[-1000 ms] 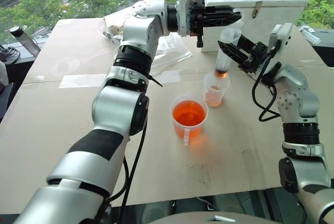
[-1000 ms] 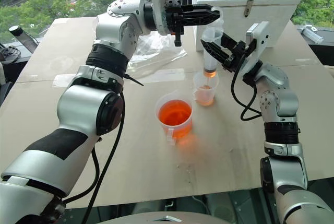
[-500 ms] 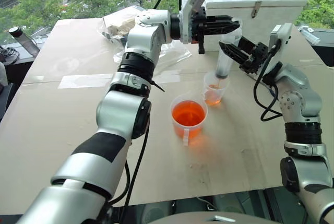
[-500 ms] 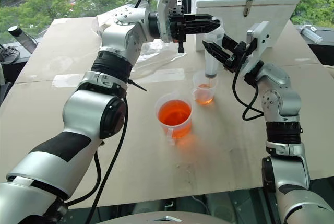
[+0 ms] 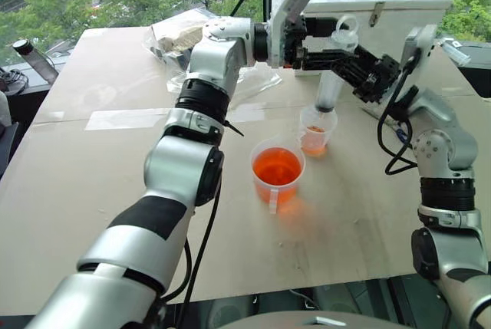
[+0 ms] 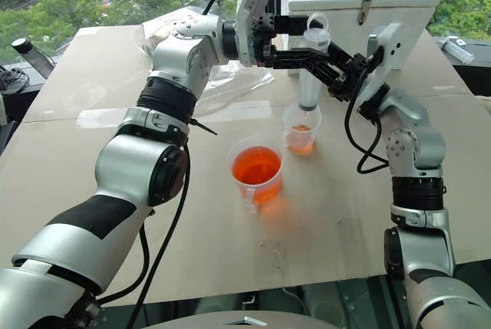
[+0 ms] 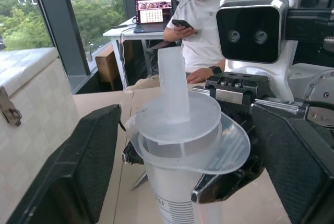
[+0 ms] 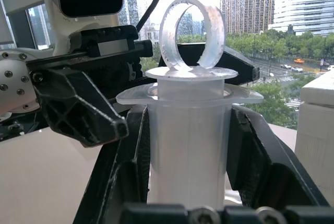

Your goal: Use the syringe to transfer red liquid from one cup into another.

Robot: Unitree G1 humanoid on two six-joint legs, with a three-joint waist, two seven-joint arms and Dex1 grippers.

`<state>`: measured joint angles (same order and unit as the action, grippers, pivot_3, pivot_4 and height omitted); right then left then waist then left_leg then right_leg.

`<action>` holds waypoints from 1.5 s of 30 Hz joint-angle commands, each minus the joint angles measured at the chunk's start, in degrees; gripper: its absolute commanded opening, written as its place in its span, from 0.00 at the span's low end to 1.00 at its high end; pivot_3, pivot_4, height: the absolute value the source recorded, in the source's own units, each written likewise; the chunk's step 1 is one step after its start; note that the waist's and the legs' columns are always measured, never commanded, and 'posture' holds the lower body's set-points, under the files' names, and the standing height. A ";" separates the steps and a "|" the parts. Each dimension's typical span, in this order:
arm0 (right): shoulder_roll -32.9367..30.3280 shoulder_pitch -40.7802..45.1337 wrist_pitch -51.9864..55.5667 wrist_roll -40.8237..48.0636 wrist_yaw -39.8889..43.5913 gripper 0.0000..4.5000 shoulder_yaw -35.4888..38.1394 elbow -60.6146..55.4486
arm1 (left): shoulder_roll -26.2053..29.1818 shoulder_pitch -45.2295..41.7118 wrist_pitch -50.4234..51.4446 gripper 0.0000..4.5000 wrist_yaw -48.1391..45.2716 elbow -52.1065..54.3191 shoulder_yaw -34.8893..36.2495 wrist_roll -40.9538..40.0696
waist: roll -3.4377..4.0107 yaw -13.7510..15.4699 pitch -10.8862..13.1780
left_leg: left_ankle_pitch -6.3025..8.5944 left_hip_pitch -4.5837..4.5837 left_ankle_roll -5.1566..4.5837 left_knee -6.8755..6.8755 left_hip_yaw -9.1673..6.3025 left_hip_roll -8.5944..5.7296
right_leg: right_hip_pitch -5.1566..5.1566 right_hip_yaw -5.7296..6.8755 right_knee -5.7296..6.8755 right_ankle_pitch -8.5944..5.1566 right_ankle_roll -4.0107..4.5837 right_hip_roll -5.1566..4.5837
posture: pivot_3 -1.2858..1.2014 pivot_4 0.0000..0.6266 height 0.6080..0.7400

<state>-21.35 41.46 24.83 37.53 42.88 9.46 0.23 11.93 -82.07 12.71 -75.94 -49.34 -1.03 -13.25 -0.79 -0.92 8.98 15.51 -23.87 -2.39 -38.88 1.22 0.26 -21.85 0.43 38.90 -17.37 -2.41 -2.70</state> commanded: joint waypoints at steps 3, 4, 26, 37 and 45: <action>0.22 2.70 5.22 8.91 -5.37 0.34 4.41 -9.54 | 6.32 -4.00 7.44 0.83 1.47 11.40 3.16 -3.57 | 0.03 -0.18 0.02 | 0.00 0.00 0.00 0.00 0.01 0.01 | -0.02 -0.02 0.01 0.00 0.00 -0.05 | 0.52 0.24 1.00; -0.08 2.83 6.45 9.88 -6.63 0.34 4.93 -10.15 | 7.71 -3.92 8.88 0.83 2.22 13.40 3.75 -4.13 | 0.04 -0.14 0.02 | 0.00 0.00 0.00 0.01 0.00 0.03 | -0.01 -0.08 0.01 0.00 0.00 -0.06 | 0.52 0.24 1.00; -28.14 -2.75 48.62 8.68 -14.65 0.34 -8.78 -0.86 | 34.88 62.13 34.71 0.83 18.71 75.95 26.61 -15.44 | 0.04 0.03 0.01 | 0.04 0.05 -0.07 0.01 0.01 0.05 | 0.02 -0.29 -0.12 -0.01 0.01 -0.21 | 0.52 0.24 1.00; -25.62 -10.58 17.69 -3.45 0.95 0.99 -5.79 1.94 | 27.85 89.59 26.41 0.84 27.01 88.03 28.06 -14.05 | -0.08 1.06 -0.07 | 0.05 0.09 -0.07 -0.01 -0.04 0.03 | 0.10 -0.21 -0.15 0.00 0.01 -0.28 | 0.52 0.24 1.00; -29.93 -35.73 -5.30 -5.14 20.49 0.99 5.80 2.56 | 21.12 104.63 16.67 0.84 32.30 90.28 22.90 -8.52 | 0.03 1.66 -0.29 | 0.16 0.20 -0.22 0.16 0.00 0.04 | 0.33 -0.21 -0.55 0.00 0.01 -0.33 | 0.52 0.24 1.00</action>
<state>-51.07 7.55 23.60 31.86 60.78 11.60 4.86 33.55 21.85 32.65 -44.66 39.74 22.32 -22.71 -0.76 0.74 8.68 15.67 -23.67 -2.61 -38.72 1.21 0.31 -21.52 0.22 38.36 -17.38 -2.40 -3.03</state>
